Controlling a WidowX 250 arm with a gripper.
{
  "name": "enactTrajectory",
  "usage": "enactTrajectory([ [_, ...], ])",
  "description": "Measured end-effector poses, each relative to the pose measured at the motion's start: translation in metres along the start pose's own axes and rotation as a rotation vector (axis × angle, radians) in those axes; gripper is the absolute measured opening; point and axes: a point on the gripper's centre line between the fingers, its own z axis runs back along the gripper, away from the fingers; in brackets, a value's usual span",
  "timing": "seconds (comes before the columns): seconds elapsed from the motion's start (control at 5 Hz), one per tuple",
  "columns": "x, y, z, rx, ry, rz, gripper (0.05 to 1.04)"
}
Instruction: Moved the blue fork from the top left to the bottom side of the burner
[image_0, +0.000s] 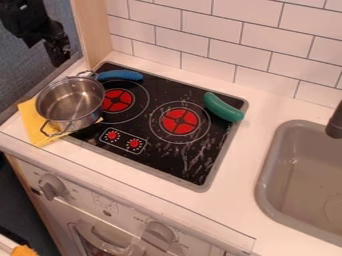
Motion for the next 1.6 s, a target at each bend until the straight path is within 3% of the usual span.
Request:
enactTrajectory([
  [0.2, 0.001, 0.003, -0.008, 0.017, -0.013, -0.010, 1.001],
  [0.8, -0.043, 0.017, -0.019, 0.067, 0.080, -0.257, 1.001],
  [1.2, -0.082, 0.028, -0.038, 0.139, 0.140, -0.577, 1.001],
  [1.4, -0.092, 0.037, -0.053, 0.151, 0.134, -0.696, 1.001],
  [1.6, -0.093, 0.045, -0.063, 0.165, 0.125, -0.736, 1.001],
])
